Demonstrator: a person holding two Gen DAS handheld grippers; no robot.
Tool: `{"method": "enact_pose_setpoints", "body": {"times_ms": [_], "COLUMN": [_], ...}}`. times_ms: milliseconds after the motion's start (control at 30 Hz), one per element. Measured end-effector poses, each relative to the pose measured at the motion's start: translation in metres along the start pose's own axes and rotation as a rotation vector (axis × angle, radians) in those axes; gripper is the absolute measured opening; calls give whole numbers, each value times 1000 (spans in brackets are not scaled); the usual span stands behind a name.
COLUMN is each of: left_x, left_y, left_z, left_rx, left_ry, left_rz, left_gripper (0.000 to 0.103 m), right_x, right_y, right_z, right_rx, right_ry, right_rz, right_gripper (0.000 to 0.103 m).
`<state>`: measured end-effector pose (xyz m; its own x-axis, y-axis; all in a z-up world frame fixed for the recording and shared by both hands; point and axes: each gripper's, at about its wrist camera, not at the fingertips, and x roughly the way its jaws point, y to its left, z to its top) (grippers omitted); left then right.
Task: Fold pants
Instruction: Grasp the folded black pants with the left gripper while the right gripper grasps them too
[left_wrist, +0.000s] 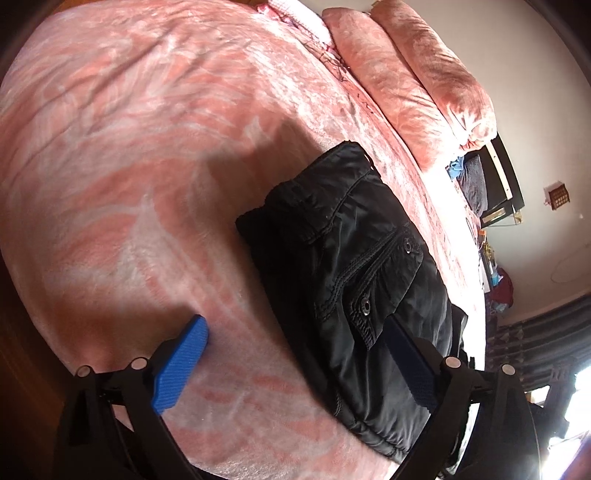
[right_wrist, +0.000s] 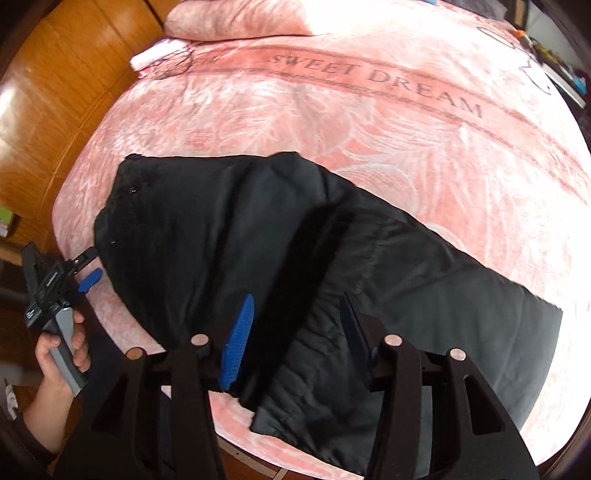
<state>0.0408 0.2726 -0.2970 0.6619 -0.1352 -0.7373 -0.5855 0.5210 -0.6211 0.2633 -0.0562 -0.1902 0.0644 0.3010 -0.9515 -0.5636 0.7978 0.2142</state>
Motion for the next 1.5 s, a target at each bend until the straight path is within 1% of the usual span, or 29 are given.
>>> {"method": "enact_pose_setpoints", "body": {"times_ms": [33, 67, 100, 167, 267, 300, 433, 500, 600, 667, 733, 867, 967, 1000, 1033, 1167, 1233, 1267, 1300, 1333, 1367, 1400, 1433, 1500], "left_x": [1, 3, 5, 10, 16, 19, 28, 33, 41, 39, 38, 35, 34, 35, 37, 38, 37, 37, 36, 35, 34, 34, 32, 31], "left_y": [2, 4, 6, 9, 12, 13, 20, 20, 23, 24, 24, 28, 30, 30, 29, 27, 26, 25, 26, 27, 29, 30, 32, 32], "left_z": [3, 7, 11, 18, 25, 27, 36, 40, 43, 42, 41, 40, 38, 37, 38, 38, 36, 36, 35, 34, 33, 32, 30, 29], "left_rx": [-39, -77, -109, -162, -231, -248, -319, -332, -344, -346, -347, -392, -406, -403, -398, -389, -382, -380, -382, -385, -387, -385, -380, -372], "left_ry": [9, 18, 30, 55, 80, 89, 110, 123, 143, 134, 127, 103, 95, 100, 107, 103, 97, 95, 94, 93, 93, 94, 94, 92], "left_rz": [-14, -33, -57, -76, -115, -135, -202, -230, -235, -236, -226, -232, -230, -229, -230, -224, -219, -213, -205, -202, -197, -190, -185, -175], "left_gripper": [97, 97, 97, 97, 98, 98, 98, 98, 97, 96, 91, 89, 82, 76, 73, 71, 68, 65, 60, 54, 52, 46, 44, 40], "right_x": [0, 2, 7, 16, 42, 53, 95, 118, 146, 164, 179, 206, 216, 218, 221, 230, 234, 236, 237, 240, 242, 242, 242, 241], "right_y": [12, 24, 34, 60, 101, 113, 157, 177, 193, 202, 208, 221, 231, 234, 236, 242, 248, 250, 251, 255, 257, 258, 259, 258], "right_z": [15, 32, 49, 86, 135, 151, 192, 206, 217, 220, 222, 224, 225, 226, 227, 226, 224, 224, 223, 222, 219, 218, 217, 215], "right_rx": [-42, -85, -128, -223, -350, -386, -484, -522, -543, -567, -577, -615, -652, -659, -664, -684, -694, -702, -708, -709, -715, -721, -723, -729], "right_ry": [21, 53, 98, 172, 301, 339, 451, 486, 520, 537, 565, 611, 626, 628, 632, 655, 656, 653, 655, 659, 655, 653, 653, 642], "right_rz": [31, 66, 104, 162, 220, 226, 258, 265, 277, 280, 294, 286, 290, 292, 295, 291, 289, 286, 284, 280, 273, 267, 263, 252], "right_gripper": [73, 81, 84, 86, 89, 89, 90, 90, 90, 90, 90, 90, 90, 90, 90, 90, 90, 86, 78, 75, 70, 66, 64, 57]}}
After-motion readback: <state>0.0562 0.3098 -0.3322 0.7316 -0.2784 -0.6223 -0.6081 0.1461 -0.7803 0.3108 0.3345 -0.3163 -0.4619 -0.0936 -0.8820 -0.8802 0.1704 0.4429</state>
